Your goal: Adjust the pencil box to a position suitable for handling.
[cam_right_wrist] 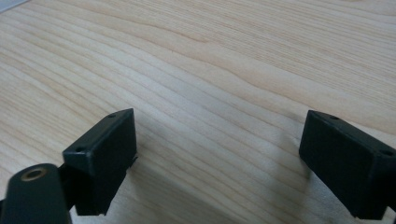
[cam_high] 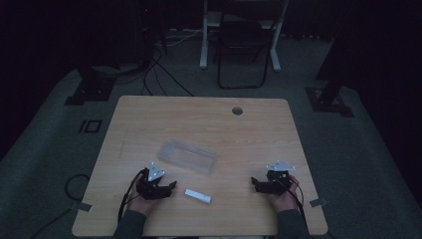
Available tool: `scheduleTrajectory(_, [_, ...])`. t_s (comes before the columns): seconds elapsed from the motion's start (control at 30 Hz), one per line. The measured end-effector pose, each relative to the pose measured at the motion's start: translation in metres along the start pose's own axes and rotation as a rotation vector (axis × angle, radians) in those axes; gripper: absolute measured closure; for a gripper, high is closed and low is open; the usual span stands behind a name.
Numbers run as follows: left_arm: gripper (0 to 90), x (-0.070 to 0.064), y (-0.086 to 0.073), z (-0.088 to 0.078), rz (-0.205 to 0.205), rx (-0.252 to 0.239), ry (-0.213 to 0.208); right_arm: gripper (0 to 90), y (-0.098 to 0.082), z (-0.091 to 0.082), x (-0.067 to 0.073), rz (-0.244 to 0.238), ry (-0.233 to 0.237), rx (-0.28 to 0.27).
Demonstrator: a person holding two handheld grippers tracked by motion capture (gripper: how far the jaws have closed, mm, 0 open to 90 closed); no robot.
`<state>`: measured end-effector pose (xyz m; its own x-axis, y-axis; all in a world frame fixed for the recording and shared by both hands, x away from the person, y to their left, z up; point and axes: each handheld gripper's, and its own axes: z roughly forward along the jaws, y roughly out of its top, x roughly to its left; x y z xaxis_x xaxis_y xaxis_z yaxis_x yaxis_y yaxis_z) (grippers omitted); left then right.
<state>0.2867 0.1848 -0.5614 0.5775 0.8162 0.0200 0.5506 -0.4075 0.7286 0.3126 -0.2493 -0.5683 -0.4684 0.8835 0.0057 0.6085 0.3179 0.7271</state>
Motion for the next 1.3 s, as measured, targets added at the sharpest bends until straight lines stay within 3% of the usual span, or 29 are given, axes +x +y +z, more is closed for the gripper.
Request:
scheduleTrajectory(0.13, [29.9, -0.001, 0.000, 0.000, 0.003, -0.001, -0.004, 20.6, 0.004, -0.002, 0.008, 0.009, -0.015, 0.021])
scheduleTrajectory(0.23, [29.9, -0.001, 0.000, 0.000, 0.005, 0.001, -0.006, 23.3, 0.012, -0.005, 0.024, -0.033, -0.039, 0.010])
scheduleTrajectory(0.43, [29.9, -0.003, 0.000, 0.000, 0.012, 0.002, -0.012, 27.0, 0.035, -0.005, 0.051, -0.050, 0.011, -0.038])
scheduleTrajectory(0.67, [29.9, -0.003, 0.000, 0.000, 0.013, 0.001, -0.015, 30.5, 0.055, 0.009, 0.073, -0.059, 0.059, -0.041])
scheduleTrajectory(1.3, [30.0, -0.004, 0.000, 0.000, 0.017, 0.001, -0.016, 36.0, 0.083, 0.034, 0.099, -0.075, 0.107, -0.036])
